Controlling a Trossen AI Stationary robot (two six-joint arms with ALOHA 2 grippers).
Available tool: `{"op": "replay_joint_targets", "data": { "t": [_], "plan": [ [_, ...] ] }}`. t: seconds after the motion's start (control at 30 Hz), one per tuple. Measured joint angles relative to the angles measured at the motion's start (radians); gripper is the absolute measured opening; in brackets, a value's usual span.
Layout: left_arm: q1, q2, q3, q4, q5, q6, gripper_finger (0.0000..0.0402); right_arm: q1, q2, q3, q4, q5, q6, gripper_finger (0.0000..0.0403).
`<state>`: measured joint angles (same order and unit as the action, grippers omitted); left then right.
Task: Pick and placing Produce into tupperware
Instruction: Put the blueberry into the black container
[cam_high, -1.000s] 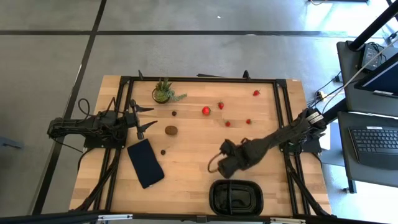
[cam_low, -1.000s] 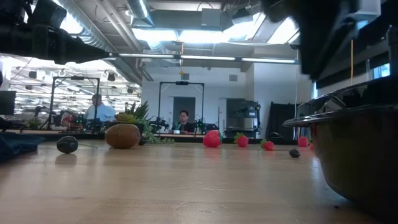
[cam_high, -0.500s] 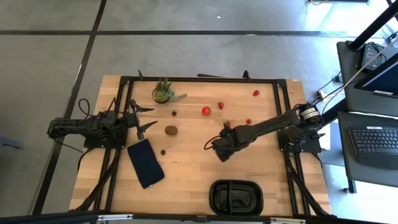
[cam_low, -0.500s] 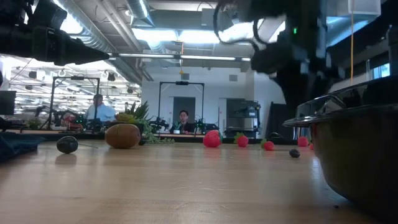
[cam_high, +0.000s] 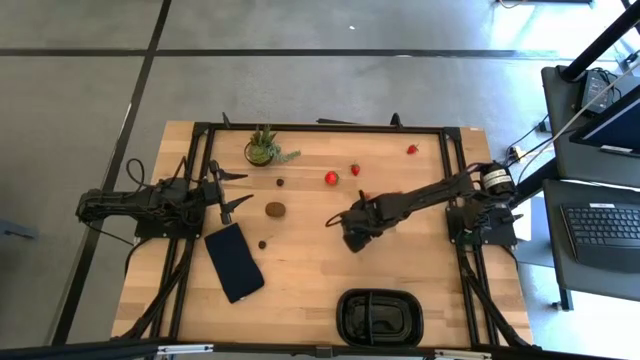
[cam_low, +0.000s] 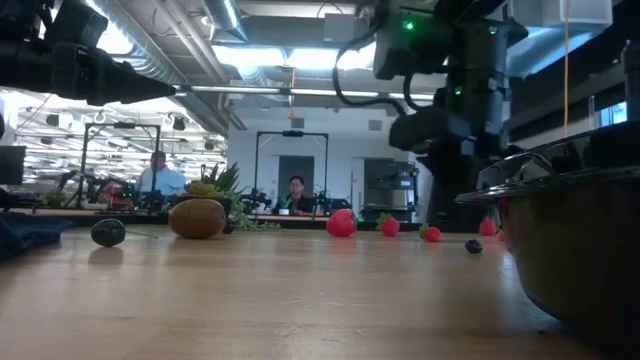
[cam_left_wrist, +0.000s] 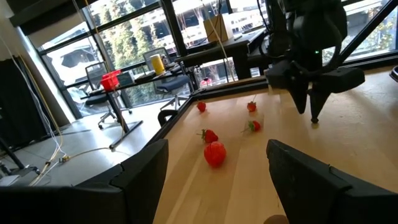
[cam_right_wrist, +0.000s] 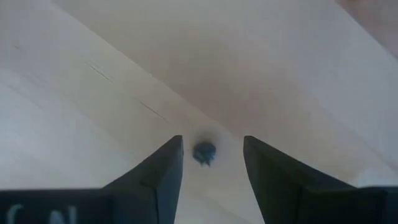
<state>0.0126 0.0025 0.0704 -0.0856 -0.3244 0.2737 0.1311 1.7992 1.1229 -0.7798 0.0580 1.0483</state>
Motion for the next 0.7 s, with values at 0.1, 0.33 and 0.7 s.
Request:
{"op": "replay_joint_targets", "data": {
  "t": [0.1, 0.33, 0.7],
  "plan": [
    [0.0, 0.0, 0.0, 0.0, 0.0, 0.0, 0.0265, -0.006, 0.01, 0.0, 0.029, -0.011, -0.023, 0.0172],
    [0.0, 0.0, 0.0, -0.004, 0.0, 0.0, 0.0265, -0.004, 0.027, 0.0, 0.023, -0.019, -0.031, 0.0172],
    [0.0, 0.0, 0.0, -0.004, 0.0, 0.0, 0.0265, 0.0, 0.037, 0.0, 0.015, -0.06, -0.004, 0.0172]
  ]
}}
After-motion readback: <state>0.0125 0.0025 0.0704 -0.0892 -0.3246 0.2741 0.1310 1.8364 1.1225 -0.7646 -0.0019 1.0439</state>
